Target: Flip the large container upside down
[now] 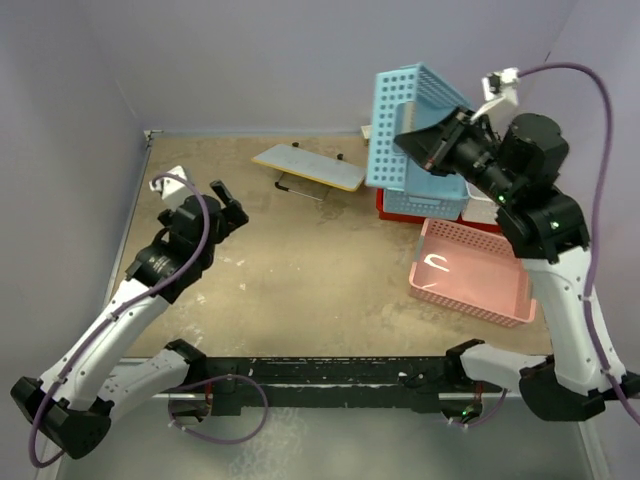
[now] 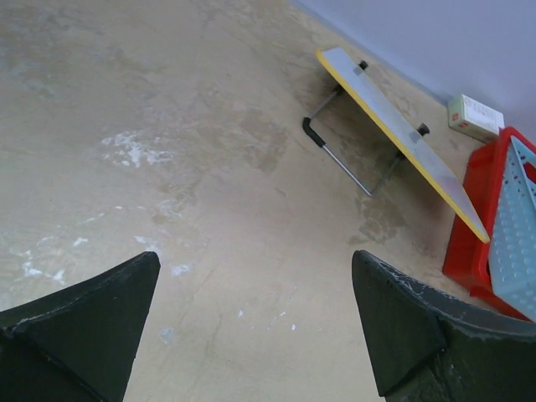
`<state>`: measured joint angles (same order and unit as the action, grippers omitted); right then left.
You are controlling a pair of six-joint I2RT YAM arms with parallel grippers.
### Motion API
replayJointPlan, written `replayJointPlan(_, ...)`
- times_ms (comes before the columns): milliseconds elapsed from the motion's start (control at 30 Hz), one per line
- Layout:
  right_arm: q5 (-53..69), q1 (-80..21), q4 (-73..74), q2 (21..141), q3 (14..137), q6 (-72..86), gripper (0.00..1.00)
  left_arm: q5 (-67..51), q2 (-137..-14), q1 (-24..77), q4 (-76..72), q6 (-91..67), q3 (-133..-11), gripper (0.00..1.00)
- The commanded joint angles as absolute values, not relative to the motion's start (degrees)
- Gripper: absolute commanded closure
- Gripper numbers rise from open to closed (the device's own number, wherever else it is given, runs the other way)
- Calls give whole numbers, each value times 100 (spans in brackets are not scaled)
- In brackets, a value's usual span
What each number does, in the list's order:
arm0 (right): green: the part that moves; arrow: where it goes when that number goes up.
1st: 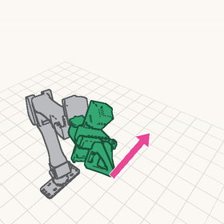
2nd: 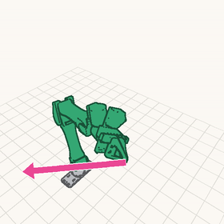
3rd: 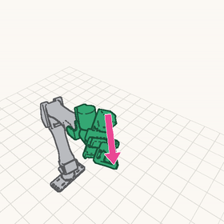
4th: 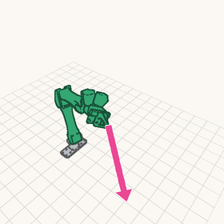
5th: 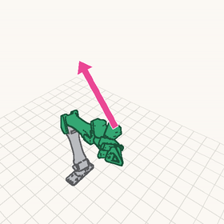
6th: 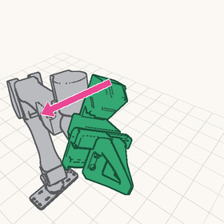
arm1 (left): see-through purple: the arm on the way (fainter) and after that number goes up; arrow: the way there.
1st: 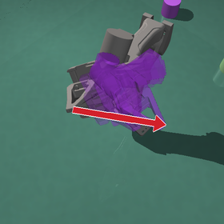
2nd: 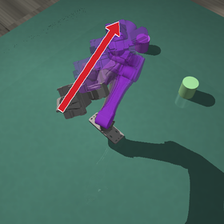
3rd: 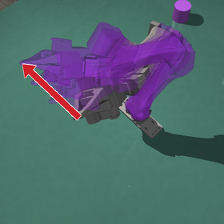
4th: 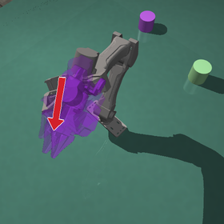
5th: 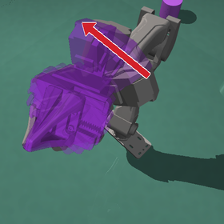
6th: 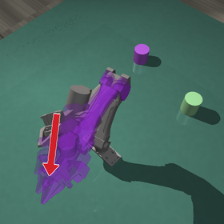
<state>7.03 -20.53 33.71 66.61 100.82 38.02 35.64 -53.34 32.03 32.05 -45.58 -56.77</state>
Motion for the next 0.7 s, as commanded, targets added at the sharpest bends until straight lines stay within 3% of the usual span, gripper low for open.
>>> replayJointPlan(0, 2589, -2589, 1220, 7085, 9553, 4400, 100, 3543, -5272, 2806, 4098, -5376, -6144, 6)
replayJointPlan(167, 3063, -3507, 421, 7526, 9448, 4543, 100, 4010, -5136, 2743, 4692, -5988, -6600, 7)
replayJointPlan(367, 4984, -3680, -1675, 8144, 8797, 6050, 100, 4825, -4909, 2733, 5271, -6536, -7274, 8)
replayJointPlan(500, 5147, -3691, -2161, 8276, 8267, 6376, 100, 5069, -4710, 2736, 5351, -6541, -7519, 8)
replayJointPlan(667, 5190, -3848, -3906, 8555, 7267, 7508, 100, 5108, -4523, 2742, 5223, -6374, -7537, 9)
